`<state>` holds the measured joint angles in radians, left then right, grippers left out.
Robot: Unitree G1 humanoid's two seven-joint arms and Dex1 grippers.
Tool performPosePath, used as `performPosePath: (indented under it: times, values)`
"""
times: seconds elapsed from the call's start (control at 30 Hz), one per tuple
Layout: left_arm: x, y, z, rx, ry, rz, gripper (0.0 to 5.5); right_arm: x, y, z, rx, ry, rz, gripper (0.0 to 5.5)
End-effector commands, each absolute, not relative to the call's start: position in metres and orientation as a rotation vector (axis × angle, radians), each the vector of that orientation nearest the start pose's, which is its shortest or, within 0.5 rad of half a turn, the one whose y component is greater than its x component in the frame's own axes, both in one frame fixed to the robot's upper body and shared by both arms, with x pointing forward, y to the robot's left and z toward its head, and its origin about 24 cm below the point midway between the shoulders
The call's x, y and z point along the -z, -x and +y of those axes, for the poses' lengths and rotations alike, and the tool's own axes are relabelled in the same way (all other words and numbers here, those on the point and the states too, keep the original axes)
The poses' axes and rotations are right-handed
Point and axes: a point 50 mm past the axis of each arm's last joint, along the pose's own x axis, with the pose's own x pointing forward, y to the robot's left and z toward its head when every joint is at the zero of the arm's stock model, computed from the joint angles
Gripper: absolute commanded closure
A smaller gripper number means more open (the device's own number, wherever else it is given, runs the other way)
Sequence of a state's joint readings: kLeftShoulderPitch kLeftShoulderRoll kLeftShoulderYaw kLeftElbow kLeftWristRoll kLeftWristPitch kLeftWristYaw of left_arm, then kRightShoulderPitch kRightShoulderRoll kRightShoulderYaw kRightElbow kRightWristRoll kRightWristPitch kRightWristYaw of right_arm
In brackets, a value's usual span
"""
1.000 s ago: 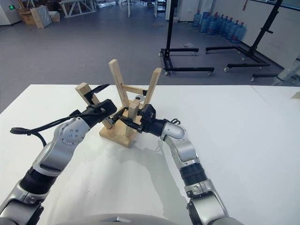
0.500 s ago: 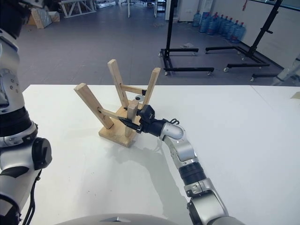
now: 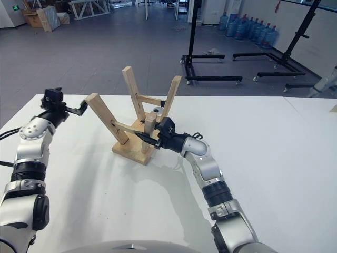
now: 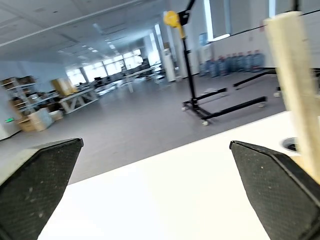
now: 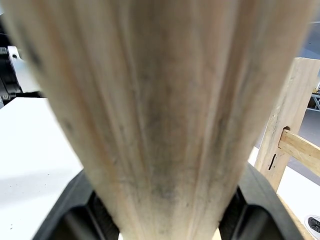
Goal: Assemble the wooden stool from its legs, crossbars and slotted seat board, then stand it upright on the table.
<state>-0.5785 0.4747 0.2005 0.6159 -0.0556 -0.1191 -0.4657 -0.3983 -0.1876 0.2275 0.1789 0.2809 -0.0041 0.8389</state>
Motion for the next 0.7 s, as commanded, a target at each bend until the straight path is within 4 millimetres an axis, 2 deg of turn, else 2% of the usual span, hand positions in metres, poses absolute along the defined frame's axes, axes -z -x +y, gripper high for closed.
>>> performPosePath:
  times: [0.03, 0.13, 0.27, 0.37, 0.5, 0.7]
  values:
    - [-0.127, -0.355, 0.246, 0.271, -0.356, -0.112, 0.1, -0.076, -0.288, -0.089, -1.141, 0.111, -0.012, 3.44]
    - [-0.132, -0.357, 0.222, 0.347, -0.405, -0.166, 0.1, -0.072, -0.288, -0.084, -1.165, 0.148, 0.02, 3.44]
    - [-0.125, -0.339, 0.177, 0.481, -0.42, -0.217, 0.1, -0.064, -0.29, -0.065, -1.19, 0.16, 0.071, 3.44]
    - [-0.122, -0.33, 0.157, 0.528, -0.394, -0.214, 0.1, -0.052, -0.29, -0.063, -1.161, 0.114, 0.121, 3.44]
    - [-0.118, -0.324, 0.153, 0.535, -0.388, -0.188, 0.1, -0.048, -0.289, -0.058, -1.169, 0.083, 0.149, 3.44]
    - [-0.112, -0.322, 0.157, 0.512, -0.38, -0.151, 0.1, -0.061, -0.29, -0.049, -1.204, 0.078, 0.115, 3.44]
